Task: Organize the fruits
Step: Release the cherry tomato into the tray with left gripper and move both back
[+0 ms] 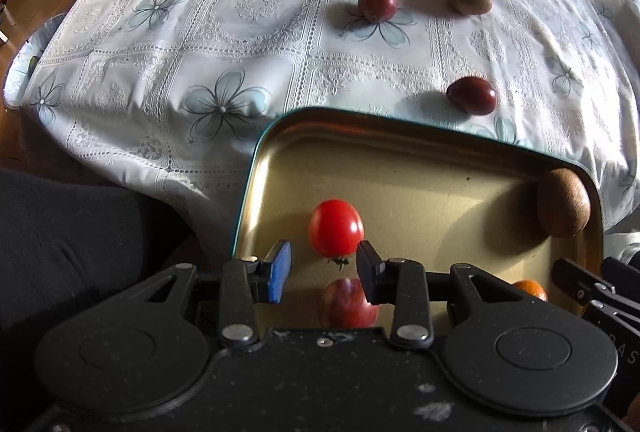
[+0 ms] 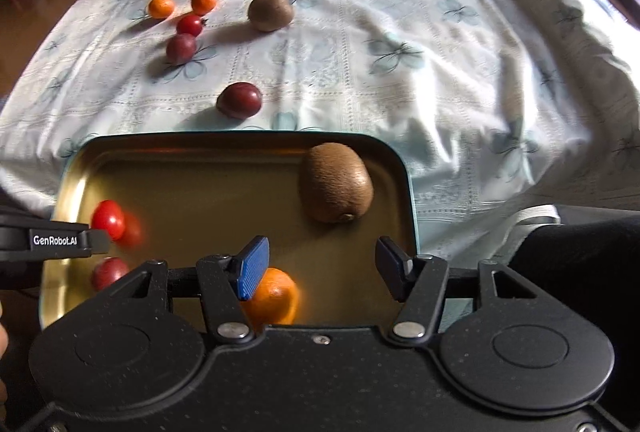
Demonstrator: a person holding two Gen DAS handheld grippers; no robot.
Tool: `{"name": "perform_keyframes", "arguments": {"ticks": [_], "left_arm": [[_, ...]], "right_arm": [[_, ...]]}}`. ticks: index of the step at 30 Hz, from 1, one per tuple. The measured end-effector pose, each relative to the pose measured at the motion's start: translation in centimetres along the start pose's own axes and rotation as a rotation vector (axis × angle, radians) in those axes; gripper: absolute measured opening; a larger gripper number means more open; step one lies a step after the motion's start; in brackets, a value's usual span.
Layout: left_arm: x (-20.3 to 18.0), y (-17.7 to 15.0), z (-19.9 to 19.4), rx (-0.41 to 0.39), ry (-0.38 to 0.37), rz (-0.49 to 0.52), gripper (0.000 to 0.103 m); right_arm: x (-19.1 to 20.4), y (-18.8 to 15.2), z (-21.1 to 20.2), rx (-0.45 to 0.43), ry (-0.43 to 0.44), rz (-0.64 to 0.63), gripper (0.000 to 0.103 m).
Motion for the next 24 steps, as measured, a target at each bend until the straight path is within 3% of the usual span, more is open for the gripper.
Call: {"name": "perform_keyframes", "arguments": {"ticks": [4, 14, 24], "left_arm": [[0.1, 2.3, -0.8, 0.009, -0.027, -0.002, 0.037], [0.1, 9.9, -1.3, -0.008, -0.004, 0.029, 0.037], [1.2, 17.6, 1.8, -0.002, 0.056, -0.007, 0.037]], "right_arm": [[-0.2, 1.3, 0.4, 0.06, 0.061, 0.017, 0.064], [-1.1, 5.7, 2.6, 0.158, 0.119, 0.094, 0.064], [-0.8, 9.9, 5.8, 0.201, 0.113, 0.088, 0.064]]}}
Point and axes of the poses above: each gripper's, at about its wrist camera, not at the fingertips, and z roughly the way its jaws point, x to its left, y to its top, the point moved 5 cm from there along z, roughly the way its jaws point, and after that the axes turned 1 degree about -y, right-handed, at the moved point
